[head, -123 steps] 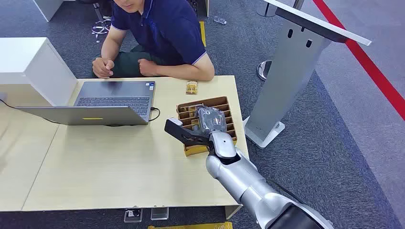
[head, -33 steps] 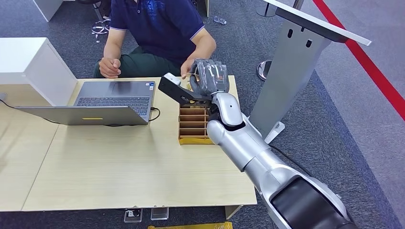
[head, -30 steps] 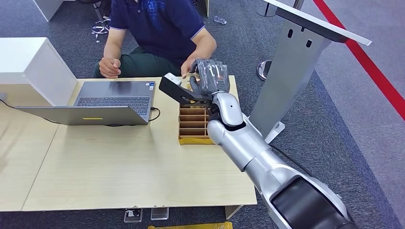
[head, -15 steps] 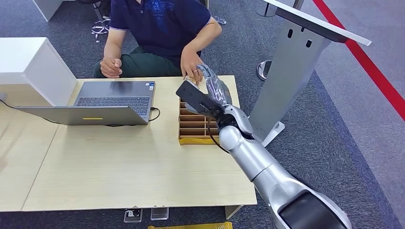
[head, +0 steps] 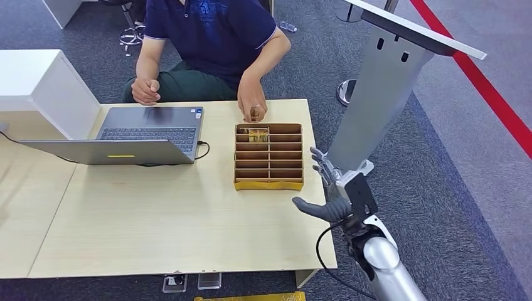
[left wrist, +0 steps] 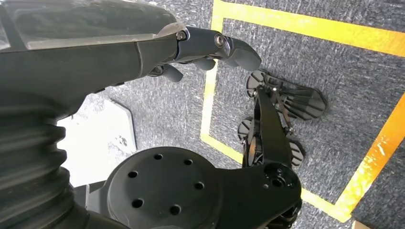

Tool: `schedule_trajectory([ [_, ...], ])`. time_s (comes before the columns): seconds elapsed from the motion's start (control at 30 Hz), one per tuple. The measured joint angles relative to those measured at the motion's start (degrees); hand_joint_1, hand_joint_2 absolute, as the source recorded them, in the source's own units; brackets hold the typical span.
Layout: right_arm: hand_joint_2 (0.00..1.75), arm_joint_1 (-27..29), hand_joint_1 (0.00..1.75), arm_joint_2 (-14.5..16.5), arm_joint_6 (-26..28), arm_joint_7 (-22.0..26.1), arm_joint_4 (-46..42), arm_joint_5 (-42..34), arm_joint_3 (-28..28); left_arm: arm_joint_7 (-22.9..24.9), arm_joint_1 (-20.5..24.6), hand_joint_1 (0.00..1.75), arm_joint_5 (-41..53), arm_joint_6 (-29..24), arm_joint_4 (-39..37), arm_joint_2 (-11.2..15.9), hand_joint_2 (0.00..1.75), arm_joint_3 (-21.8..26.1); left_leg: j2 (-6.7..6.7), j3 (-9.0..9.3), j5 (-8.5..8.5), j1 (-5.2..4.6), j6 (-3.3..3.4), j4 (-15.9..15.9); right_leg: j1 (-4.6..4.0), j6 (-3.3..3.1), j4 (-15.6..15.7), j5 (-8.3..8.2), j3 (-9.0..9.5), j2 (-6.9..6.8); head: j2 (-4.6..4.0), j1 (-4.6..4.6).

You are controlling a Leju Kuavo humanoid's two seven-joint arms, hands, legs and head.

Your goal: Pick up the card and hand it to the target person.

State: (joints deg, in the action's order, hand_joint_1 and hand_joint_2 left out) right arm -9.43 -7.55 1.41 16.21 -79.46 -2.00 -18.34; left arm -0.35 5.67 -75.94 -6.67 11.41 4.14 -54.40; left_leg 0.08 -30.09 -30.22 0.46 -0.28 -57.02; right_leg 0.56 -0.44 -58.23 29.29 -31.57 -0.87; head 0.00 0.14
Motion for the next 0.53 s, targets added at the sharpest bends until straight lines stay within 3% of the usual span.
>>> schedule_trajectory([
  [0.23, 1.75, 7.88, 0.0, -2.31, -0.79, 0.3, -9.41, -1.02, 3.83, -0.01, 0.11, 0.0, 0.07, 0.09, 0.0, 0.03, 1.75, 0.08, 0.01, 0.02, 0.0, 0.0, 0.0, 0.0, 0.0, 0.0, 0.0, 0.0, 0.02, 0.0, 0.0, 0.01],
  [0.53, 1.75, 9.53, 0.0, -2.75, -1.38, 0.23, -13.22, -0.22, 4.4, -0.52, 0.31, 0.0, 0.23, 0.68, 0.0, 0.08, 1.75, 0.08, 0.01, 0.01, 0.01, 0.0, 0.0, 0.0, 0.0, 0.0, -0.01, -0.01, 0.03, 0.0, 0.0, 0.0],
])
